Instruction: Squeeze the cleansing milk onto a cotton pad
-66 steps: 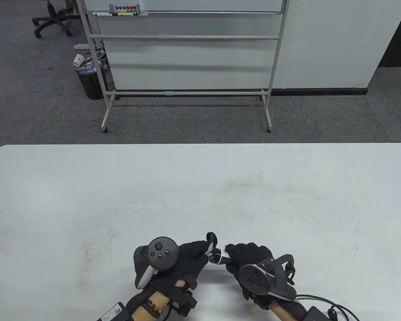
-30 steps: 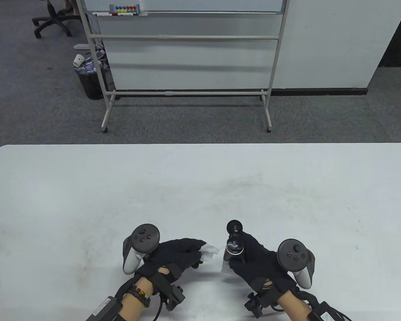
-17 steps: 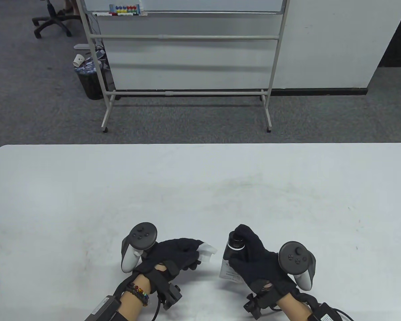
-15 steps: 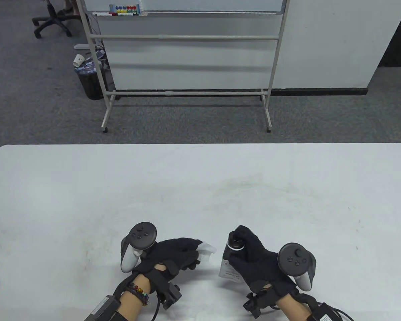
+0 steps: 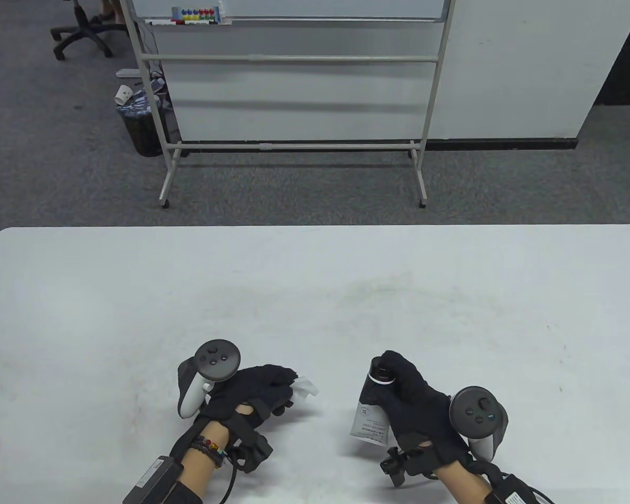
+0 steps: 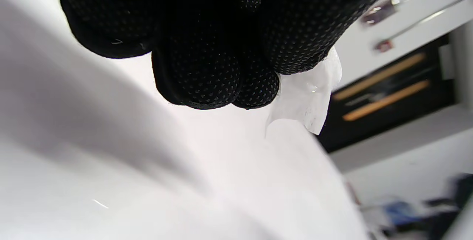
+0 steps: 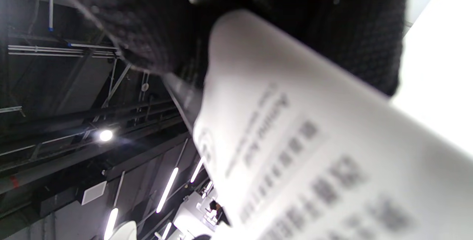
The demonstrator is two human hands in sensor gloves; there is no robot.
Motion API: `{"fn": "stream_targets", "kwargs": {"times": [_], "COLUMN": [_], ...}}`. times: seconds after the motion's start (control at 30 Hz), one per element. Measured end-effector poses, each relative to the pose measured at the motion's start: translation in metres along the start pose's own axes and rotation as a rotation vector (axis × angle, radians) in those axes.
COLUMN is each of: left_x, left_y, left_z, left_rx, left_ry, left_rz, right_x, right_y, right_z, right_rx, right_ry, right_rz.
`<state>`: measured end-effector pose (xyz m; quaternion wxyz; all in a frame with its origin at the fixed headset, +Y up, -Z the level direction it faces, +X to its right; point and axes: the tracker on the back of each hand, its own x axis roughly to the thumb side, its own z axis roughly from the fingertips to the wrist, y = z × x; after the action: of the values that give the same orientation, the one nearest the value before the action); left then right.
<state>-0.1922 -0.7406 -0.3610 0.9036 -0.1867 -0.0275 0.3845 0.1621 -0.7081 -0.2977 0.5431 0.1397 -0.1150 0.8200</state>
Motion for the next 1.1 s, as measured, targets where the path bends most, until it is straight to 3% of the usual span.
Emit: {"fn": "stream_targets", "kwargs": {"times": [0.17, 0.37, 0.5, 0.73, 0.87, 1.0, 1.1], "left_x": [-0.023, -0.032, -0.033, -0.026, -0.019, 0.002, 0.021], "left_y": [0.006, 0.013, 0.014, 0.014, 0.017, 0.014, 0.005], "left_z": [-0.007, -0.012, -0.013, -0.01, -0.002, 0.01, 0.019], "left_rx": [-0.029, 0.054, 0.106, 0.185, 0.22, 0.274, 0.28], "left_ry": [0.222, 0.273, 0.263, 0.255, 0.221, 0.126, -0.019], "left_rz": [-0.114, -0.276, -0.317, -0.569, -0.551, -0.58, -0.544], "right_x": [-0.002, -0.003, -0.003, -0.006, -0.008, -0.014, -0.02], "right_y": [0.0, 0.0, 0.0, -0.001, -0.001, -0.005, -0.018], "right_z": [-0.001, -0.002, -0.002, -0.003, -0.004, -0.01, -0.023], "right_rx": [0.024, 0.035, 0.038, 0.047, 0.054, 0.043, -0.005], "right_ry": [0.008, 0.01, 0.014, 0.022, 0.045, 0.087, 0.15], "right_rz": [0.013, 0.014, 0.018, 0.05, 0.073, 0.126, 0.217]}}
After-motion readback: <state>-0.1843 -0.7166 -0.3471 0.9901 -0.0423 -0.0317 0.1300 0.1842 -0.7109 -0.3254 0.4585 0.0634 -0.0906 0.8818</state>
